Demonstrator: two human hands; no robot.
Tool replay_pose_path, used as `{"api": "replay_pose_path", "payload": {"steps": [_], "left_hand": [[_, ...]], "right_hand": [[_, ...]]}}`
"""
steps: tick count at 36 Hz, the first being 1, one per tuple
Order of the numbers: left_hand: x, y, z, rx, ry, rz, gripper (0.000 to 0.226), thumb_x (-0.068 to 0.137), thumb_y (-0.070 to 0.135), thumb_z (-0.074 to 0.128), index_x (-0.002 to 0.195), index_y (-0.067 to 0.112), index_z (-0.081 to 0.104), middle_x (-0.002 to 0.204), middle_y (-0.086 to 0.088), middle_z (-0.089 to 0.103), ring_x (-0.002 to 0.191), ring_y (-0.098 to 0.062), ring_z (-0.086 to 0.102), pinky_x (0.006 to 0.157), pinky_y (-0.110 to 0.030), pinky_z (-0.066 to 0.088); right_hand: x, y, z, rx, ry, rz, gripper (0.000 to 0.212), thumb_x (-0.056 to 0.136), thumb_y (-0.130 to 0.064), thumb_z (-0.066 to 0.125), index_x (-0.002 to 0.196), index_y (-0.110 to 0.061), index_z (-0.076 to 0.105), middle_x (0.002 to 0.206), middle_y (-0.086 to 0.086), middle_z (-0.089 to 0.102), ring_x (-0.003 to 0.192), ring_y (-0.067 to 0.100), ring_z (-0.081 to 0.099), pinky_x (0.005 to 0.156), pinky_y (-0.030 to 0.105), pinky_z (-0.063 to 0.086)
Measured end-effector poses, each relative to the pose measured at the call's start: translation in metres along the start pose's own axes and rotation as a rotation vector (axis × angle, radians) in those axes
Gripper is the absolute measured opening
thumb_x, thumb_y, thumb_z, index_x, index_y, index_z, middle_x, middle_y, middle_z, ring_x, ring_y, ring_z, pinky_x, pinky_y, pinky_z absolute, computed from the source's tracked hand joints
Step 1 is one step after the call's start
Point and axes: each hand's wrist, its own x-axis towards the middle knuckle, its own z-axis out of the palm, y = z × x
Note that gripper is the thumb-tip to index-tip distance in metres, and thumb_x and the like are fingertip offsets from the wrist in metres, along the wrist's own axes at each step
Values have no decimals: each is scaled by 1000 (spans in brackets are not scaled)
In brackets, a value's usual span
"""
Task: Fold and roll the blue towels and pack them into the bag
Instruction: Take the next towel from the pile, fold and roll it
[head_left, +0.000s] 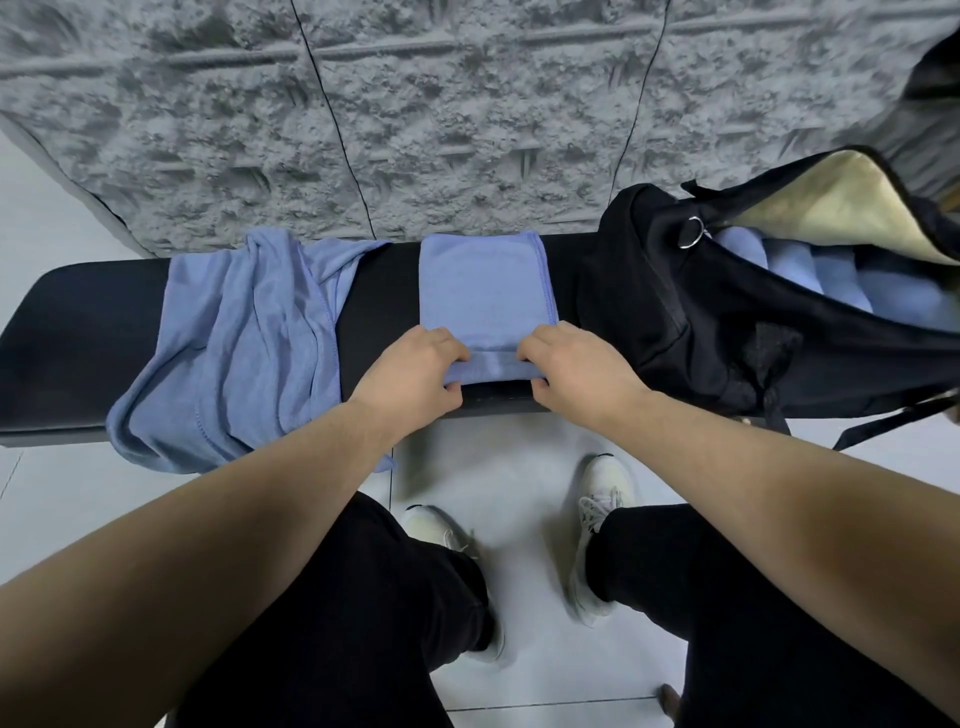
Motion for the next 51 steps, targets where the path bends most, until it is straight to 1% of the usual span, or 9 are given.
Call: {"api": "replay_pose_path", "payload": {"steps": [6,17,24,31,36,42,46,49,51], "left_hand": [[2,3,5,40,-15,-8,38,82,6,58,119,10,63,111,-6,63,95,-26,51,81,-32,42],[-1,8,1,102,-34,-17,35,86,22,54,119,19,64,112,1,63,99,-21,52,80,-29,35],[-4,12,0,74,-119,-28,23,86,25,51,103,18,66,95,0,62,90,-21,52,75,-32,41],[-3,11,1,-13,-150,-56,16,88,22,49,89,13,62,81,1,52,80,-19,45,64,-29,34],[-3,11,2,-71,-121,-67,12,91,18,46,81,14,50,76,3,44,77,-22,45,62,-30,27],[-2,7,5,-128,-105,-88,28,91,18,46,117,19,57,96,6,51,83,-15,46,68,-29,37],[-2,8,2,-125,-69,-88,24,90,14,47,113,21,50,108,4,51,76,-22,53,66,-39,48],[0,7,2,-96,-24,-80,22,90,10,48,111,18,52,114,3,47,70,-23,50,60,-37,43],[1,7,3,-57,18,-77,21,88,8,50,108,16,54,115,0,47,76,-24,49,67,-36,40]], "right_hand": [[3,-3,3,-7,-3,22,38,77,5,54,113,-4,62,103,13,62,89,34,54,68,33,31],[-2,-10,-3,18,-30,113,33,83,-19,53,115,-17,62,108,1,59,102,23,51,78,29,30],[-5,-10,-3,81,-71,156,26,84,-26,53,107,-19,64,103,-1,58,95,18,47,77,27,26],[-2,-9,-2,175,-120,237,18,85,-31,53,96,-19,62,87,-6,48,89,20,51,70,29,35],[0,-7,-3,274,-139,307,18,84,-31,55,99,-24,47,91,-5,58,81,22,54,66,35,47],[0,-4,-3,279,-127,273,16,84,-23,54,98,-25,46,90,-1,55,81,23,52,62,35,42],[3,2,-1,191,-31,241,21,86,-20,55,105,-20,63,101,-2,57,97,23,46,81,35,40],[5,6,-2,140,4,222,26,90,-21,55,111,-23,70,112,-4,57,105,23,42,91,36,35],[5,5,-2,129,11,202,30,92,-19,52,117,-26,68,114,-4,58,106,23,44,91,36,34]]}}
